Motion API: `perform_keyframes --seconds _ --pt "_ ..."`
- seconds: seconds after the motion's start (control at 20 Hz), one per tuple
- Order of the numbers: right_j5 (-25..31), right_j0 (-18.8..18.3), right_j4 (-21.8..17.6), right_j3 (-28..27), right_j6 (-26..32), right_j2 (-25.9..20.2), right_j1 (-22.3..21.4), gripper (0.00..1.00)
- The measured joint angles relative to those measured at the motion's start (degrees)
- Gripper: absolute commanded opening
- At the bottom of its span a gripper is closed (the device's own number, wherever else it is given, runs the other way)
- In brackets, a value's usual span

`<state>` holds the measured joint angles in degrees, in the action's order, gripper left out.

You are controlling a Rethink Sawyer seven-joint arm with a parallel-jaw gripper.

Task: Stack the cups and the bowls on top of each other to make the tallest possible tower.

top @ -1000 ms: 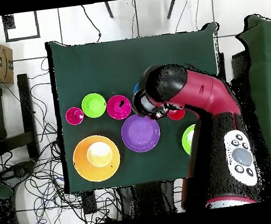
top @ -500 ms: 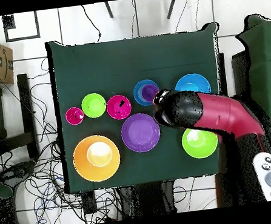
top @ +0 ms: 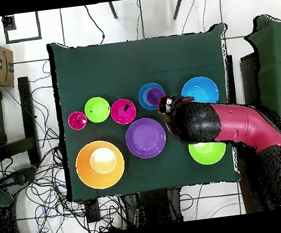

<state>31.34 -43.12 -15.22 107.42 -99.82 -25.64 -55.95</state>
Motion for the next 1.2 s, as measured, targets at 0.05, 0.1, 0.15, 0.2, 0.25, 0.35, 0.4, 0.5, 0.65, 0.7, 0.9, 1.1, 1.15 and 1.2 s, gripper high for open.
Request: perform_keyframes --seconds 0.05,0.1,0.15,0.2,0.25,0.35,0.4,0.5,0.65,0.7,0.9,1.1,1.15,1.2 --pt "-0.1 -0.3 -0.5 0.4 0.6 -1.3 -0.2 1.0" --pt "-0.2 -0.6 -1.1 0.6 0.9 -2.3 -0.3 1.0" --pt "-0.2 -0.8 -1.6 0.9 1.2 -3.4 -0.5 1.0" --pt "-0.3 -0.9 -2.0 1.1 1.3 -4.4 -0.5 1.0" --pt "-0.2 -1.3 -3.1 1.4 1.4 -6.5 -0.6 1.0" --pt "-0.3 -1.6 -4.3 1.7 1.4 -8.6 -0.7 1.0" --pt "-0.3 -1.9 -5.0 1.8 1.4 -9.9 -0.8 1.0" --pt "-0.3 -2.7 -6.8 2.2 1.4 -13.2 -0.8 1.0" --pt "-0.3 -3.3 -8.2 2.6 1.4 -15.6 -0.8 1.0" --pt "-0.3 -3.5 -8.8 2.7 1.4 -16.5 -0.8 1.0" --pt "-0.8 -3.6 -10.8 3.0 1.4 -18.9 -0.8 1.0" --pt "-1.5 -3.1 -12.9 3.1 1.4 -19.6 -0.8 1.0" --pt "-1.8 -2.9 -13.5 3.1 1.4 -19.6 -0.8 1.0" --pt "-2.1 -2.6 -14.3 3.1 1.4 -19.6 -0.8 1.0"
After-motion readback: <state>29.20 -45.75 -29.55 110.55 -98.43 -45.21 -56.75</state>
